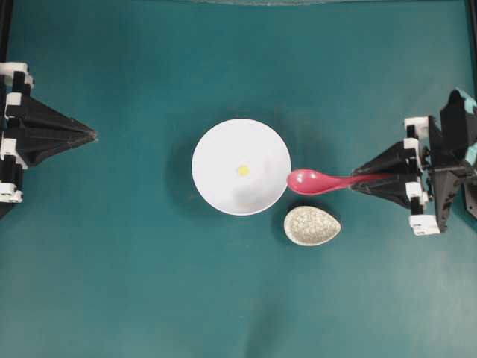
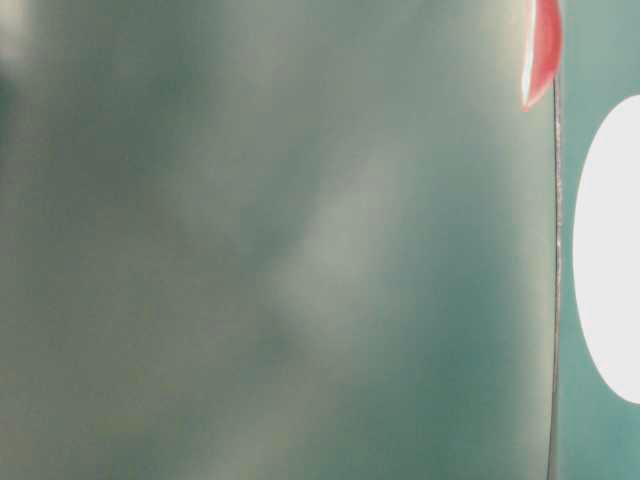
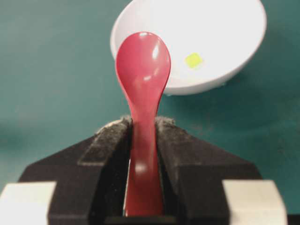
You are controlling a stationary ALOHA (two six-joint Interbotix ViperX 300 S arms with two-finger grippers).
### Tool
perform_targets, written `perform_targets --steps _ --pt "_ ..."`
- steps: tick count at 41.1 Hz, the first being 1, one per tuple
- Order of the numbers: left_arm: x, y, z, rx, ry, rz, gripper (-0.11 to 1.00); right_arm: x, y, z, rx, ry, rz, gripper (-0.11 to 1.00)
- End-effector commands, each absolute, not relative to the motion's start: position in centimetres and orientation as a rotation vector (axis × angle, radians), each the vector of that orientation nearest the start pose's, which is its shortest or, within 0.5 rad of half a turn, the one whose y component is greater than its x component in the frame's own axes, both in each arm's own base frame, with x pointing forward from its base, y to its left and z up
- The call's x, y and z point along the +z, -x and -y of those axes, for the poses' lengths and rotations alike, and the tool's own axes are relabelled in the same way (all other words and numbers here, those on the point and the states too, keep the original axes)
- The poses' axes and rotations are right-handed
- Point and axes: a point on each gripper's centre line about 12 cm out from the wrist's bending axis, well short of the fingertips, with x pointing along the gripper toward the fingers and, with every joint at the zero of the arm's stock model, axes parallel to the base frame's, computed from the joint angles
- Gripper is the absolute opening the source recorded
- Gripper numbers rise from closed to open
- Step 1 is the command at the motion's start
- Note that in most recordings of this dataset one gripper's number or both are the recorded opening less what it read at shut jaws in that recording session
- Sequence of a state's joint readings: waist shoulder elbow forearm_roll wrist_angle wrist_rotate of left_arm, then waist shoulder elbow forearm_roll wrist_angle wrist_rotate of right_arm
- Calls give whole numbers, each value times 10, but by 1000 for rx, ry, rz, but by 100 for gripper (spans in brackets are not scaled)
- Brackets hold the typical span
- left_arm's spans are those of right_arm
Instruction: Scoop the yellow hexagonal prism block from the bowl with a spoon using the right arm.
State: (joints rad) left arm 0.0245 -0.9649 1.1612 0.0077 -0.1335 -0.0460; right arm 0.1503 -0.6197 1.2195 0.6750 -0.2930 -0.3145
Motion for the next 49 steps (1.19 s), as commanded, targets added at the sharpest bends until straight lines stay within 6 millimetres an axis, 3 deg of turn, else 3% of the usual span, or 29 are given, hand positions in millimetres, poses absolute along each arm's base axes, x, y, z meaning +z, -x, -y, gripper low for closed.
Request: perform_targets --steps 1,25,38,49 --pt "293 -203 -5 24 37 -29 4 207 -238 -6 -108 -284 -345 25" --pt "291 -203 -5 24 34 -41 4 258 -272 30 -81 -316 -560 24" --pt "290 -202 -5 24 34 -49 4 262 -301 34 -21 -304 -733 24" --pt "289 -202 -5 24 34 -53 4 253 -324 37 7 -293 -849 24"
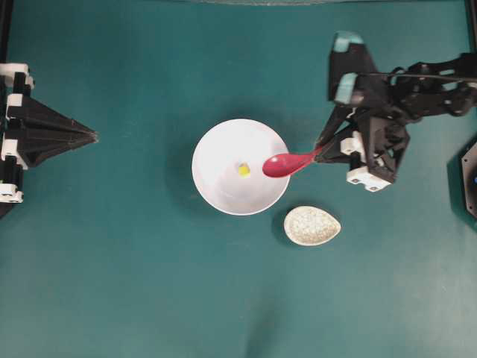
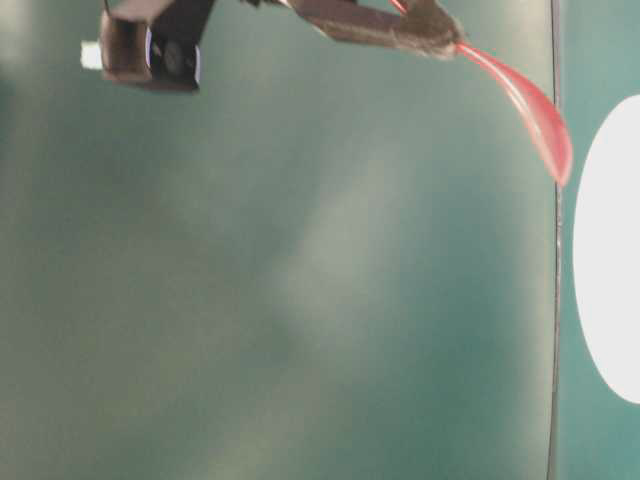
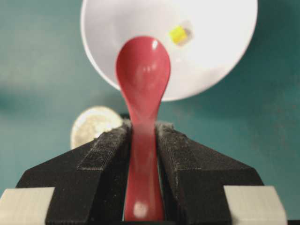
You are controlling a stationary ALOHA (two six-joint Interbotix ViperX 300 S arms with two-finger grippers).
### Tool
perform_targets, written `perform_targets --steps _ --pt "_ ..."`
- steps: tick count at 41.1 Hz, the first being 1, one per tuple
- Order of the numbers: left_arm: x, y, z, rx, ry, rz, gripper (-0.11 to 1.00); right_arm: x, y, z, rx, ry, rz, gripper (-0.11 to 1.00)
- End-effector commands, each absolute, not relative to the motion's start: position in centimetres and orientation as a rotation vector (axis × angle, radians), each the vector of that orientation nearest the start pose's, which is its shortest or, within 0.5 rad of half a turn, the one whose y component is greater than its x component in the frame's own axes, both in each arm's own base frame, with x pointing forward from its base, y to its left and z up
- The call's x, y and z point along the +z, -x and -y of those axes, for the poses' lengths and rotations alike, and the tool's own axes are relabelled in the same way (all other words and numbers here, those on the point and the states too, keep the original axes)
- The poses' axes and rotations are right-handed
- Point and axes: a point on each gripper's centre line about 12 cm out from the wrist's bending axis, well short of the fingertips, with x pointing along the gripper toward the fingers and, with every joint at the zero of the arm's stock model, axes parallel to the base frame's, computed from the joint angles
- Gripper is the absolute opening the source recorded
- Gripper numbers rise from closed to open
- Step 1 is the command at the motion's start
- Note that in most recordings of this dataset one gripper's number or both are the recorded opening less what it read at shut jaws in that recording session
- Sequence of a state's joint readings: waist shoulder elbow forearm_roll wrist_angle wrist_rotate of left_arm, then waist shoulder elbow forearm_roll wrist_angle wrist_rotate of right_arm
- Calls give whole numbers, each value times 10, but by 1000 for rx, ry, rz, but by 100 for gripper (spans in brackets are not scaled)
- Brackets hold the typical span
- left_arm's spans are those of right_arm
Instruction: Scoop the yellow hexagonal prism block from the bowl with a spoon using the right arm.
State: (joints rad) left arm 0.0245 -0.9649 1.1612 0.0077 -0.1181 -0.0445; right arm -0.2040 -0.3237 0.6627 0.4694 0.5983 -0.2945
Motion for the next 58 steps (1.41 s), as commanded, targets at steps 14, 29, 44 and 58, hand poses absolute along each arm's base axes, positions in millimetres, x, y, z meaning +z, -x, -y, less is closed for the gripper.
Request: perform_targets --steps 14,29,44,58 --pt "289 -202 -5 24 30 -53 4 247 -345 46 -33 -291 -964 24" --pt "290 -202 -5 24 27 -52 4 240 -356 45 -22 -310 -1057 24" --pt "289 -202 -5 24 25 -55 4 227 -362 43 -14 -312 -1096 24" --pt "290 -202 -5 24 25 -52 4 215 -368 43 -13 -313 -1121 24"
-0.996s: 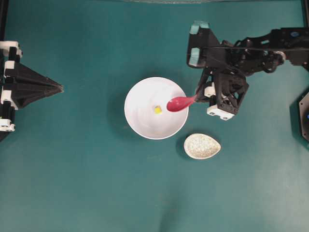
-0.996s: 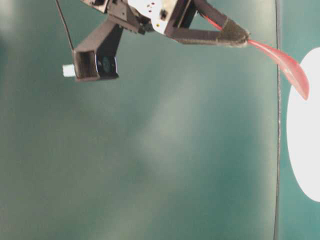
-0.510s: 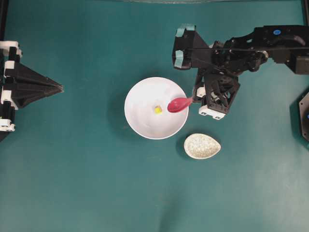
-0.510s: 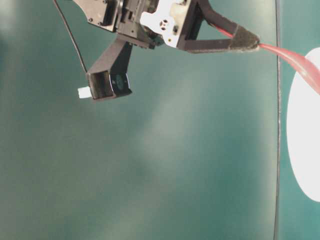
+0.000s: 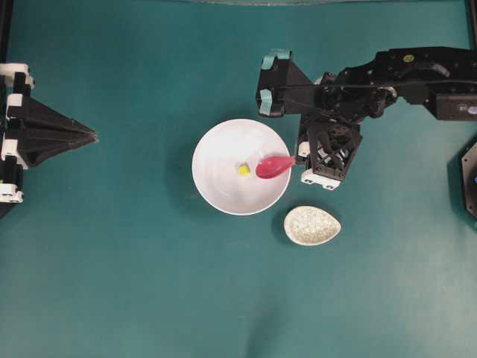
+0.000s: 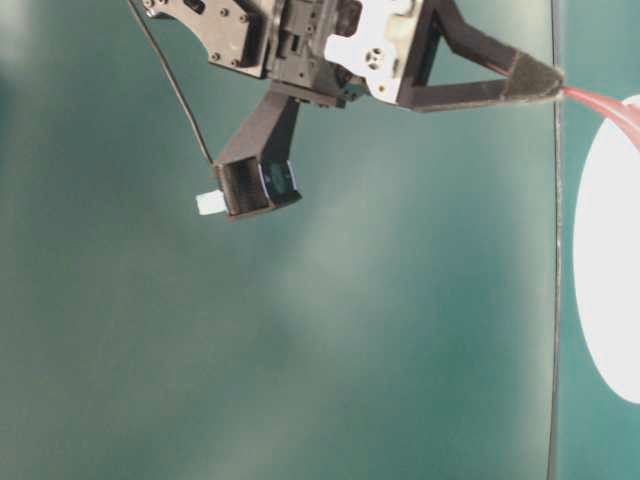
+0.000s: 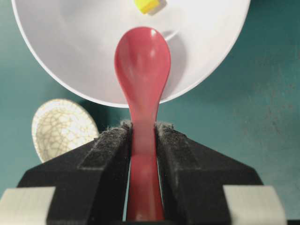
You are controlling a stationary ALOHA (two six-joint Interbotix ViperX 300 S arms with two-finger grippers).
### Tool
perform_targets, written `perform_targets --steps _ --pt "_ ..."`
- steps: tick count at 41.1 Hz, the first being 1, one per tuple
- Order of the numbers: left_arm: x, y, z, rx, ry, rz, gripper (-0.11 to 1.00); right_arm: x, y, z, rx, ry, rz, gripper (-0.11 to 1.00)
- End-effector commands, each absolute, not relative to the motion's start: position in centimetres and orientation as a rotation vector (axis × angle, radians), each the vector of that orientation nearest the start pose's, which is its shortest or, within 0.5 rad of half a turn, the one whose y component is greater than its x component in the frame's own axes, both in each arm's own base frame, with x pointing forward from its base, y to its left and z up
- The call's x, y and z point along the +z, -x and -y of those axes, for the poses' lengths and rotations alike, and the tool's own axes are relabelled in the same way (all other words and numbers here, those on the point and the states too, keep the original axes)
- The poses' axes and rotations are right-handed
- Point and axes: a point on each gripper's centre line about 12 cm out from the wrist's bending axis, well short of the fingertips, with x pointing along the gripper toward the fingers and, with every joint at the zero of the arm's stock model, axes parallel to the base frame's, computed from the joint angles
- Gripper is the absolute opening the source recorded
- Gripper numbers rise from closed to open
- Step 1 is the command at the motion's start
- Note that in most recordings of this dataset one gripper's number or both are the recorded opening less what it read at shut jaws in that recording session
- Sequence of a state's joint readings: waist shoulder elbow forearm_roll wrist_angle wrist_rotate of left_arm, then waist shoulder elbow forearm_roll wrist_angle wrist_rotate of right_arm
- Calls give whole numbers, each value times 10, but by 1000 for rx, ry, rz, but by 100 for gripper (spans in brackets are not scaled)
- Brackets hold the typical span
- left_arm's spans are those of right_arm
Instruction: Scoop the yellow hexagonal prism block from the bowl with a spoon using the right arm.
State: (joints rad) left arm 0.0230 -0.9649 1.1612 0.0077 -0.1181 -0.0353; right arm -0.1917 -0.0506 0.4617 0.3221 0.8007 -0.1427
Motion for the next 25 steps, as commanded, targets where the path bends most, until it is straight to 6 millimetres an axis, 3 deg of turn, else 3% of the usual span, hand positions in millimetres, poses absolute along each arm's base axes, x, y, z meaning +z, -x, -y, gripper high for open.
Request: perform_targets --steps 1,25 --pt "290 -202 -5 24 25 -52 4 215 -368 43 -13 -310 -1119 24" --pt "290 -202 -5 24 27 -50 4 208 -383 44 -5 -300 -1129 24"
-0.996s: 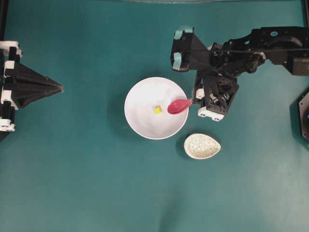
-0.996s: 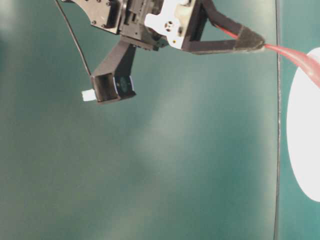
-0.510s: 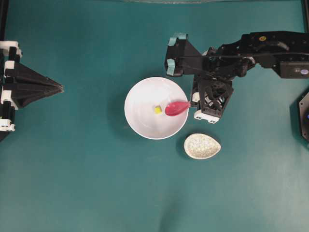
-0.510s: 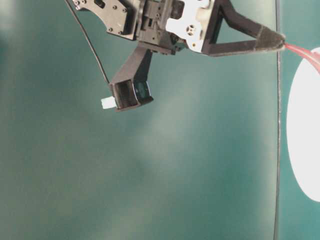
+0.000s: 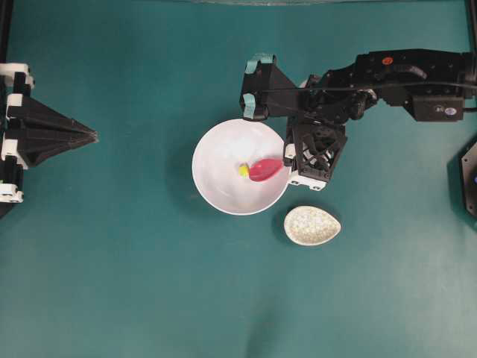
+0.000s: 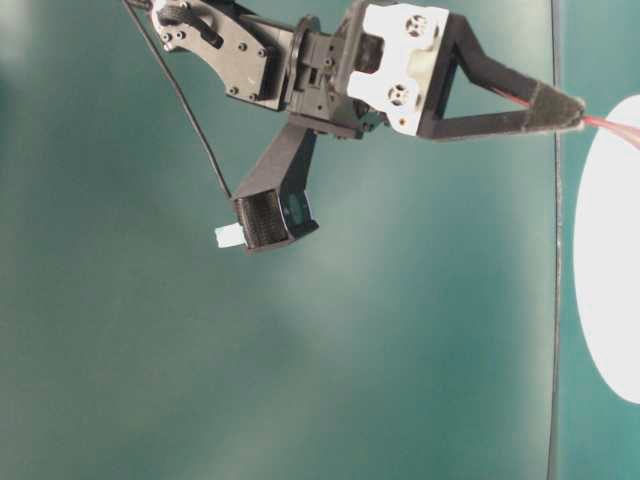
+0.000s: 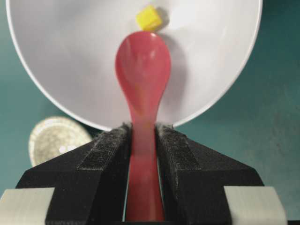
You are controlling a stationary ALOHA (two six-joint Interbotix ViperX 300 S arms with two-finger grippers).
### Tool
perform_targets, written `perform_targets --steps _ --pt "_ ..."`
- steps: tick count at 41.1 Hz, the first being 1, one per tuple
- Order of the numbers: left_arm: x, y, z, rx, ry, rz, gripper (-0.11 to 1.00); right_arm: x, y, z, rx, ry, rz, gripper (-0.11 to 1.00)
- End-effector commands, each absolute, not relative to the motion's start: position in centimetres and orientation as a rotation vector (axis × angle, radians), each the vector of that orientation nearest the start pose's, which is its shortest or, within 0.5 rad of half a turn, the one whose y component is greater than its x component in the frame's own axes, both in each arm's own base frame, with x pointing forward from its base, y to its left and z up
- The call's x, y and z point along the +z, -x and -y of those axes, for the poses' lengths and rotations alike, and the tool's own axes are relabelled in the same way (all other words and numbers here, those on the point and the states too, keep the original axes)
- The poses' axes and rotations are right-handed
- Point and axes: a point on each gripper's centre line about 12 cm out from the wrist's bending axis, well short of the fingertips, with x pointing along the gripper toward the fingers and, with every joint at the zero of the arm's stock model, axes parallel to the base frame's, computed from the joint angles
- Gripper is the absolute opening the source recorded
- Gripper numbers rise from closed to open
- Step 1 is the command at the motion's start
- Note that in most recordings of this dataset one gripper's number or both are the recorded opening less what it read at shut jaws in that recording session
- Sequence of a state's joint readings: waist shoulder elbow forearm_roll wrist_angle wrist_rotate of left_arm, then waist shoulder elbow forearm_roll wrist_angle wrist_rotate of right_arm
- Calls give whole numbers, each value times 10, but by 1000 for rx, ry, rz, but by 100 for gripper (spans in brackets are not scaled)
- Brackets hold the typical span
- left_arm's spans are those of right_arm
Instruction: Scoop the yellow hexagonal prism block from the bowl with a spoon using the right arm.
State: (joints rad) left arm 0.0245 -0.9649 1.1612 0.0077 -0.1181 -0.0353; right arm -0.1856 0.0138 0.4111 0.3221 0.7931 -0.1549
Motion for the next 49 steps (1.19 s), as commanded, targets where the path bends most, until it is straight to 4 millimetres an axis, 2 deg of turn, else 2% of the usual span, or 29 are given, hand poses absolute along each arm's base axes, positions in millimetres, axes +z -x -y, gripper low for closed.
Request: perform_targets --steps 1,25,49 --pt "290 -202 -5 24 24 -52 4 208 -383 44 -5 -301 -1129 24" --pt "290 -202 -5 24 21 -52 4 195 -398 45 -5 -266 -1093 24" --pt "290 -202 -5 24 21 -52 4 190 -415 42 -27 -232 -973 24"
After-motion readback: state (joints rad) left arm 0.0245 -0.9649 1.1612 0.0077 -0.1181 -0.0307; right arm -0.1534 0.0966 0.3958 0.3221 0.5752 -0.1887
